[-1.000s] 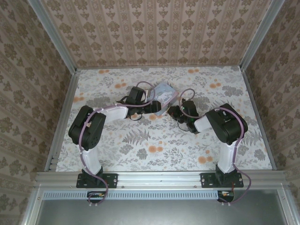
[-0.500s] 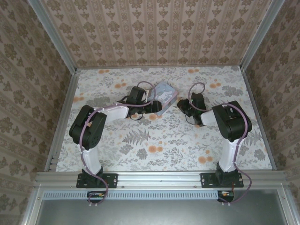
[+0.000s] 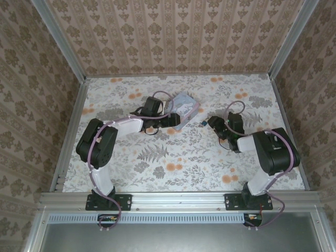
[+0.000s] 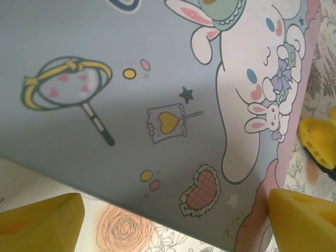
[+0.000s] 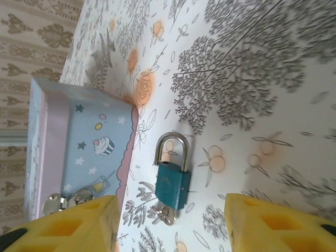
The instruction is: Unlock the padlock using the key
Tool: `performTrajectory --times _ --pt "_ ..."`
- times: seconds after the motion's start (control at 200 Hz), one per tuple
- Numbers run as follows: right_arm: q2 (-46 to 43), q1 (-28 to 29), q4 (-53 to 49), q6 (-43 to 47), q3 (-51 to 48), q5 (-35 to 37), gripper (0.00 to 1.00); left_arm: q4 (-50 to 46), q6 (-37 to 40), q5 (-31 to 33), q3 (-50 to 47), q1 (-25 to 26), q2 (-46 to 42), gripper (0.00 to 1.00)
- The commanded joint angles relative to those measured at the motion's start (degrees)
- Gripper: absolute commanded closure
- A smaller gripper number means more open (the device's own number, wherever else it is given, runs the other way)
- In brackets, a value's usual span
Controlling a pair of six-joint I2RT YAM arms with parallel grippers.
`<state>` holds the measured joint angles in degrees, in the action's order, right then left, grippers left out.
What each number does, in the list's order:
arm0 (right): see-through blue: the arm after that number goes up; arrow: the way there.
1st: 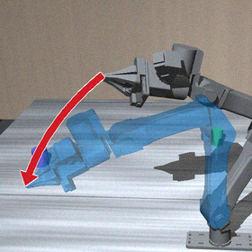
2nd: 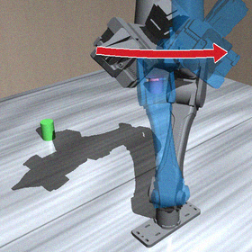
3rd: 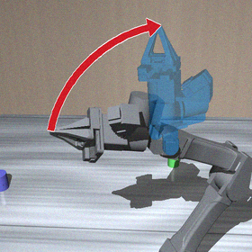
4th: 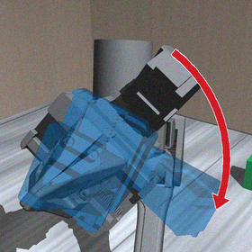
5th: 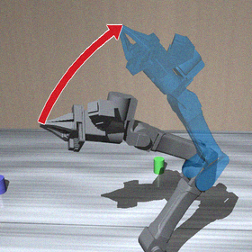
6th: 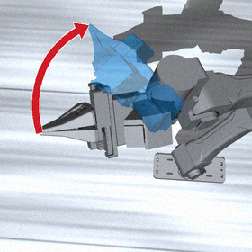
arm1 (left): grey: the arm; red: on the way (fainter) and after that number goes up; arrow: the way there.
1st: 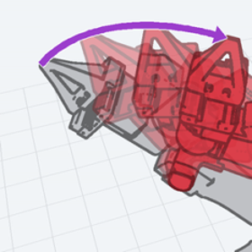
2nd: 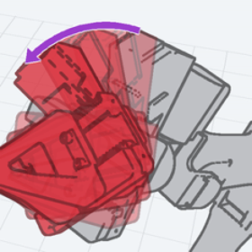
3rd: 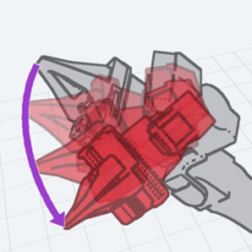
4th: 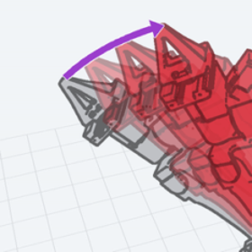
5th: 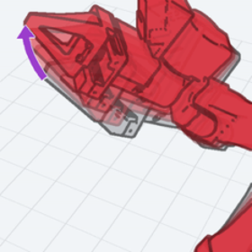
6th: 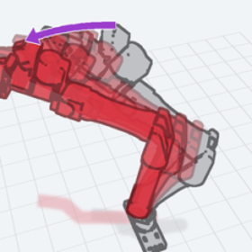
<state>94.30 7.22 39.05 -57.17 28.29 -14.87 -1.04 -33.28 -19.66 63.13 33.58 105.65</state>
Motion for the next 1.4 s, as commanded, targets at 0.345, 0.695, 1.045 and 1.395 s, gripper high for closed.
performTrajectory --times 0.345,0.695,1.045,1.395 --pt "-29.67 -6.47 -26.08 10.36 2.34 1.76 0.12 -16.12 4.61 1.75 -1.74 -4.93 -17.03 0.04" --pt "-34.46 -9.25 -37.80 26.31 9.90 13.62 0.01 -17.99 11.53 23.96 -5.18 -13.39 -39.97 0.00" --pt "-29.41 -9.33 -24.56 42.75 3.17 28.59 0.00 3.55 25.31 44.09 -22.22 -17.37 -51.44 0.00" --pt "-15.83 -9.38 3.07 47.88 -5.62 27.32 0.01 25.38 31.86 44.52 -38.27 -26.03 -43.25 0.00"
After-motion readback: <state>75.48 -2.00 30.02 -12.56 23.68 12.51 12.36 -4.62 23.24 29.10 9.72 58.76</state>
